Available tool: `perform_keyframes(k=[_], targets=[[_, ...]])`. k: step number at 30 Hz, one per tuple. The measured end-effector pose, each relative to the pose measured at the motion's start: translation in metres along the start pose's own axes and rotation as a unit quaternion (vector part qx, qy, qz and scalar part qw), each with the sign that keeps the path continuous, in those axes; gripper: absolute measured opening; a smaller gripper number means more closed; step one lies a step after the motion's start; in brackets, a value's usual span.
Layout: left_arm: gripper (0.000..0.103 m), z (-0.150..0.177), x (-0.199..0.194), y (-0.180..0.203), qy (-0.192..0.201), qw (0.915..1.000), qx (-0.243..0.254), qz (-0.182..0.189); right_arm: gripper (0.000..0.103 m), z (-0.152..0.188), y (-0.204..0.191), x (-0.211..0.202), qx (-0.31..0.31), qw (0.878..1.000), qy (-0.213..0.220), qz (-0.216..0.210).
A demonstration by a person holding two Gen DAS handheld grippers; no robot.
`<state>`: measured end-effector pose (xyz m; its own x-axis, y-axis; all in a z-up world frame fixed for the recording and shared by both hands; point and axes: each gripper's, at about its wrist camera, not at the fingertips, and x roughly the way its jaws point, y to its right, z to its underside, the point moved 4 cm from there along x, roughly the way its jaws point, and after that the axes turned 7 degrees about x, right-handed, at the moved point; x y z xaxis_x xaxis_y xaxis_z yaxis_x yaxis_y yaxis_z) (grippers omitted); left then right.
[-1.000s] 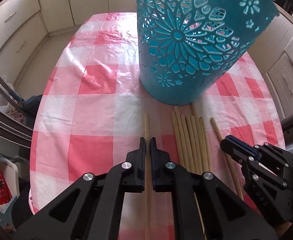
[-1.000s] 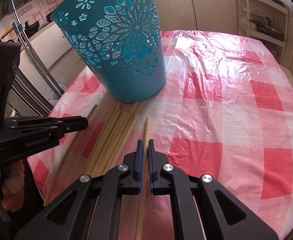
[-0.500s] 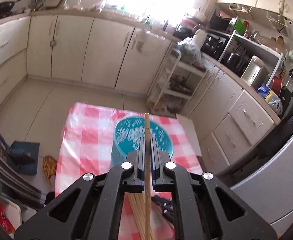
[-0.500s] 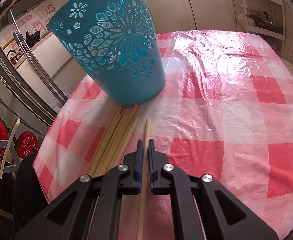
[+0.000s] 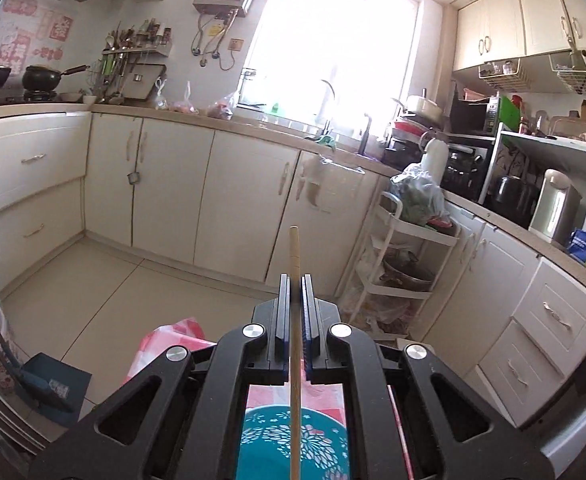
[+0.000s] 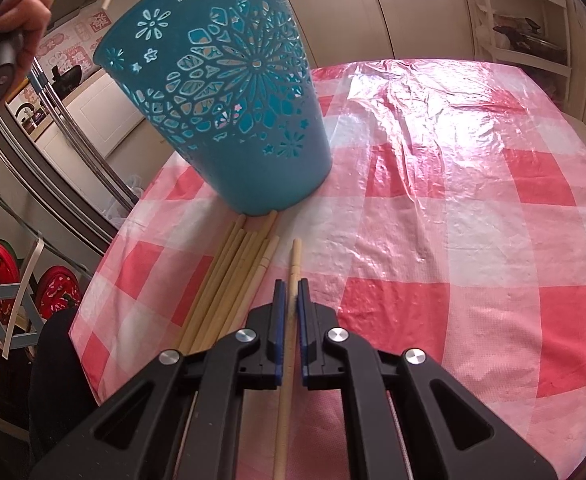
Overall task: Organize utensils
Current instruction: 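Lift the chopstick with the left tool over the basket and release it inside, then lift the chopstick with the right tool over the basket and open it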
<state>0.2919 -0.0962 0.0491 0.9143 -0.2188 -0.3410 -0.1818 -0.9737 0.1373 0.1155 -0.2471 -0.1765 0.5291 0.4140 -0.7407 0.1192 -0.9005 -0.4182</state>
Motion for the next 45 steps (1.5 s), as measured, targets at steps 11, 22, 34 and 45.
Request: perform_keyframes(k=[11, 22, 34, 45], targets=[[0.005, 0.064, 0.029, -0.02, -0.054, 0.9973, 0.023, -0.045, 0.006, 0.0, -0.001, 0.0, -0.004, 1.0, 0.0, 0.004], [0.052, 0.093, -0.035, -0.053, -0.086, 0.994, 0.017, -0.066, 0.007, 0.0, -0.005, 0.001, -0.023, 0.999, -0.011, 0.019], [0.067, 0.163, -0.129, -0.117, -0.12, 0.9866, -0.012, -0.11, 0.012, 0.002, -0.025, 0.009, -0.088, 0.993, -0.028, 0.076], [0.067, 0.233, -0.146, -0.166, -0.174, 0.9751, -0.048, -0.129, 0.006, 0.005, -0.027, 0.006, -0.088, 0.99, -0.013, 0.111]])
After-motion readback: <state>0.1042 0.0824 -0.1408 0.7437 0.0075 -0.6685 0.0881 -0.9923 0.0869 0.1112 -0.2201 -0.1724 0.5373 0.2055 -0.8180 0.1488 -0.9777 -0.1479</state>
